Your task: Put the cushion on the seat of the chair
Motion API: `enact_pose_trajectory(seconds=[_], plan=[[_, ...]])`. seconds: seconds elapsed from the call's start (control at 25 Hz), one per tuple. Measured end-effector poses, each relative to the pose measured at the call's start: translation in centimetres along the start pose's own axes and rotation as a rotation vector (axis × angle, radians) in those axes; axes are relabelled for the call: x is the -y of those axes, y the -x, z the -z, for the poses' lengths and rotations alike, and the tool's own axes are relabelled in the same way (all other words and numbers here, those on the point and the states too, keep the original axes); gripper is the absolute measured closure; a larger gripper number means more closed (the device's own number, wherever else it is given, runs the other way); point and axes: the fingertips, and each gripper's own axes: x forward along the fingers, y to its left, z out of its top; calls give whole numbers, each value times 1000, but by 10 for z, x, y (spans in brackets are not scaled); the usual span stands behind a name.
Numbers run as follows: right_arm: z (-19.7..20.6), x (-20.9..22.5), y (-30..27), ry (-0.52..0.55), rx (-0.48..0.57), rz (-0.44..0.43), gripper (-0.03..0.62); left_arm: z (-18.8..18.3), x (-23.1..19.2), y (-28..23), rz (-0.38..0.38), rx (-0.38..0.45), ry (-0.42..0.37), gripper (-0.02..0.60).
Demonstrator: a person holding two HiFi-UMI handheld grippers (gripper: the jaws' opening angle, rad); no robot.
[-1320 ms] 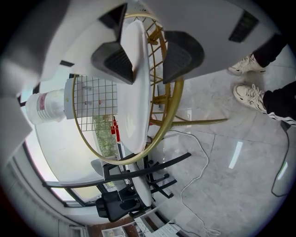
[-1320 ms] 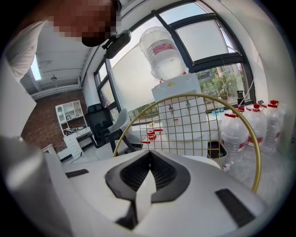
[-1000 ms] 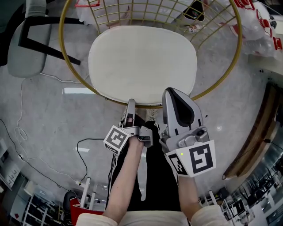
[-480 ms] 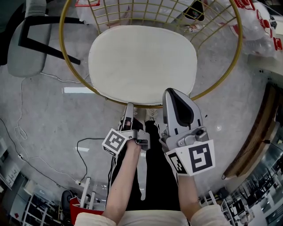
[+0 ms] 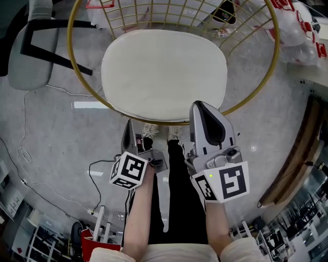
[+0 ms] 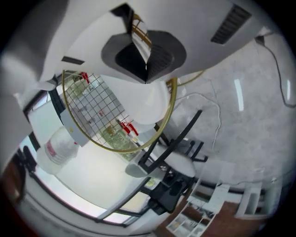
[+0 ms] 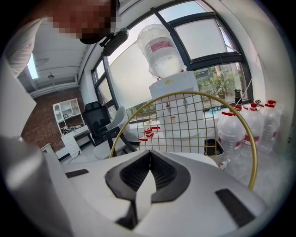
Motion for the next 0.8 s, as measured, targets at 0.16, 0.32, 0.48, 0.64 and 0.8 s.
enact_pose_trajectory(seconds=[0.16, 0.32, 0.48, 0.64, 0.8], plan=[[-1, 3, 0, -4, 6, 12, 577, -57, 40, -3, 17, 144, -248, 568], [-7, 6, 0, -8, 21, 21, 577, -104, 86, 9, 29, 285, -435, 568], [-11, 9, 0, -1, 31, 35, 577, -128, 145, 32, 24, 426, -856, 568], [-6, 10, -2, 8, 25, 46, 577, -116, 182, 42, 103, 469, -1061, 568], [3, 12, -2, 51, -2, 70, 577, -97, 191, 38, 162, 439, -1140, 568]])
